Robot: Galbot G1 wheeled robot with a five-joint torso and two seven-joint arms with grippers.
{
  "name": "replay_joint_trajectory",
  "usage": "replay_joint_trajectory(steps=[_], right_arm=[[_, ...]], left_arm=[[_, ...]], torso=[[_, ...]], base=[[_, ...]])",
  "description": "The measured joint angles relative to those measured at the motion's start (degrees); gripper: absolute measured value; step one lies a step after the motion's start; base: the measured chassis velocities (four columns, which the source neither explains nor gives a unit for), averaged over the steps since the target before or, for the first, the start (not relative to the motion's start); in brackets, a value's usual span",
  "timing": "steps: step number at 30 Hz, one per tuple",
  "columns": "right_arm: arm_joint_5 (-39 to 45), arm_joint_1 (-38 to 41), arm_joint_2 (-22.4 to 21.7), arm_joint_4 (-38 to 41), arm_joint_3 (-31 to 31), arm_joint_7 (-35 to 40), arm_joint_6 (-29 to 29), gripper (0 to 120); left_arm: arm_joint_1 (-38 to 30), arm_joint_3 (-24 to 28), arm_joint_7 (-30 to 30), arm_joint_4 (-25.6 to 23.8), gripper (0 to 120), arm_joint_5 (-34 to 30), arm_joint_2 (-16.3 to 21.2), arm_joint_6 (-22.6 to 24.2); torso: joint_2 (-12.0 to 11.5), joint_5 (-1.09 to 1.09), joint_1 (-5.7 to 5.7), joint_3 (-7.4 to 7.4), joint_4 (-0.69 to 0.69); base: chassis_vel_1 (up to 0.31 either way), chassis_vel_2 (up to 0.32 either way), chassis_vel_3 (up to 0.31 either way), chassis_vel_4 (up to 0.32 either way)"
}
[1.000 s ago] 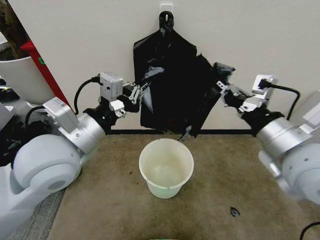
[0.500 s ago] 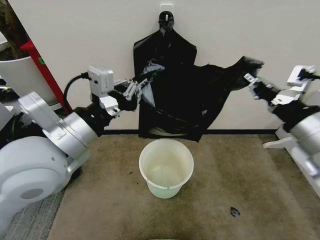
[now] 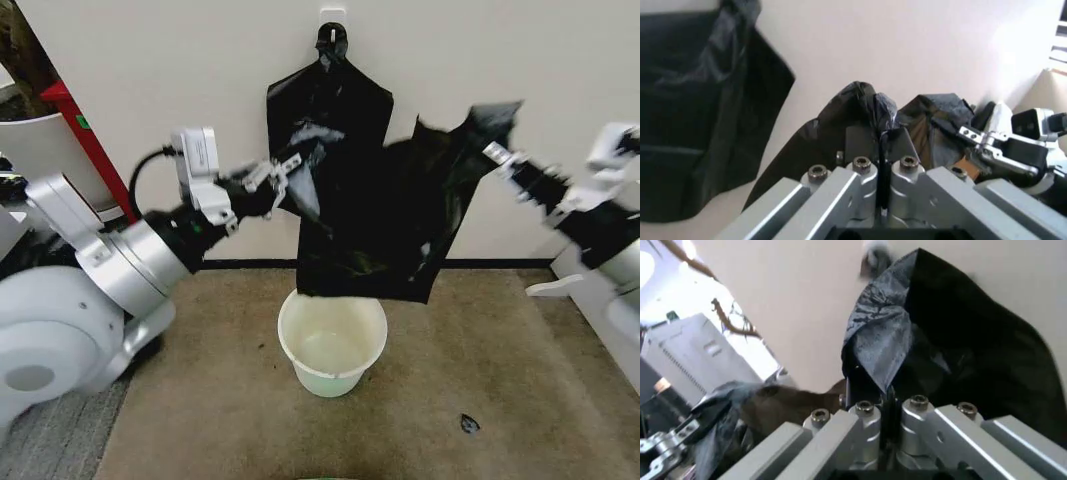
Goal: Place the garbage bag over the trash bin.
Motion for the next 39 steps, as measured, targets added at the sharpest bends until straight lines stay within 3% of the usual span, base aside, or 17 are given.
replay_joint_trajectory(steps=[6, 17, 22, 31, 39], right_arm=[[0.1, 3.0, 1.0, 0.0, -4.7, 0.0, 0.0, 0], [7.3, 6.0, 0.3, 0.0, -5.4, 1.7, 0.2, 0], [4.7, 2.1, 2.2, 0.0, -5.5, 1.5, -0.1, 0], [5.9, 0.6, 3.2, 0.0, -7.7, 2.1, 0.0, 0], [6.1, -6.4, 7.1, 0.0, -9.6, 3.5, -0.6, 0]], left_arm=[[7.1, -2.7, 2.0, 0.0, 0, 6.1, -2.0, -0.3], [9.4, -3.3, 6.4, 2.1, 0, 9.3, -3.9, -1.7], [7.5, -2.5, 7.7, 7.1, 0, 12.0, -5.1, -2.0], [12.8, -3.8, 10.5, 9.3, 0, 14.8, -6.7, -2.7], [13.8, -1.7, 10.9, 11.8, 0, 17.9, -8.8, -3.2]], torso=[[0.0, 0.00, 0.00, 0.00, -0.01], [0.0, 0.00, 0.00, 0.00, 0.00], [0.0, 0.00, 0.00, 0.00, -0.01], [0.0, -0.01, 0.00, 0.00, 0.01], [0.0, -0.01, 0.00, 0.00, 0.00]], base=[[0.000, 0.000, 0.000, 0.000], [0.000, 0.000, 0.000, 0.000], [0.000, 0.000, 0.000, 0.000], [0.000, 0.000, 0.000, 0.000], [0.000, 0.000, 0.000, 0.000]])
